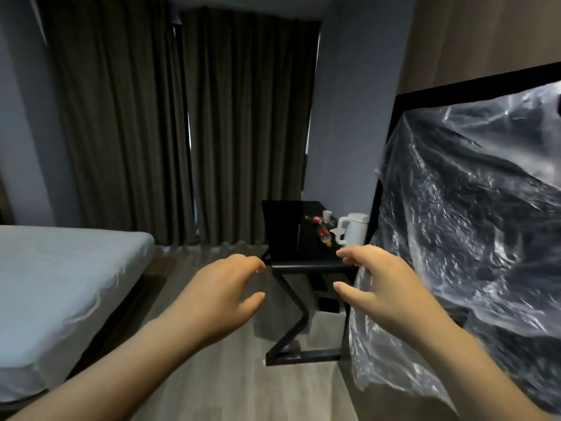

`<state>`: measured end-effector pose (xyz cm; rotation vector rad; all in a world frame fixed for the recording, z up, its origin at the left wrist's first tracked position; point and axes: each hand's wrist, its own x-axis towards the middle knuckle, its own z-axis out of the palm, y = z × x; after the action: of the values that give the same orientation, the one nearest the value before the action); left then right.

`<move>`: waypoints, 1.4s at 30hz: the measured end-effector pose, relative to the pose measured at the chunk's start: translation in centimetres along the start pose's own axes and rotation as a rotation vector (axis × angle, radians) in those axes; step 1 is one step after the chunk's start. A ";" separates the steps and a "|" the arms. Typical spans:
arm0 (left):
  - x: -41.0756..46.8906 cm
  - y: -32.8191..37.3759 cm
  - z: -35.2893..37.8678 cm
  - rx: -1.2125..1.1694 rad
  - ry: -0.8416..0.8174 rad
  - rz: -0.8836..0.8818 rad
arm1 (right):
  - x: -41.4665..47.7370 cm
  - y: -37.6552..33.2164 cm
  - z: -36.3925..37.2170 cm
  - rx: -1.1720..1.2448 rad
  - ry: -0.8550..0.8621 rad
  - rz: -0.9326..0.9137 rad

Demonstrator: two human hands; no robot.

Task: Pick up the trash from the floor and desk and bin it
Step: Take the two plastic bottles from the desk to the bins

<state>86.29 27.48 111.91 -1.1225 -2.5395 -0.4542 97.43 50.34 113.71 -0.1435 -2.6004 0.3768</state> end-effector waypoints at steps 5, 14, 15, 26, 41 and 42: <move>6.3 -4.0 2.3 -0.010 -0.007 -0.049 | 7.5 2.7 3.8 0.031 -0.027 -0.018; 15.9 -14.0 7.1 -0.055 -0.037 -0.053 | 19.0 4.5 11.9 0.011 -0.055 0.002; 17.0 -15.4 7.5 -0.061 -0.038 -0.046 | 20.4 4.5 12.9 0.006 -0.052 0.009; 30.1 -31.3 10.3 -0.082 -0.093 0.068 | 34.8 3.0 23.5 -0.018 -0.060 0.152; 51.6 -41.5 21.8 -0.079 -0.180 0.151 | 53.9 13.8 34.5 0.035 -0.073 0.271; 53.4 -42.0 22.5 -0.073 -0.184 0.157 | 55.3 14.8 34.9 0.043 -0.068 0.277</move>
<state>16.97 44.55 107.51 -1.4391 -2.5796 -0.4234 32.54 65.62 106.16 -0.4872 -2.6411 0.5427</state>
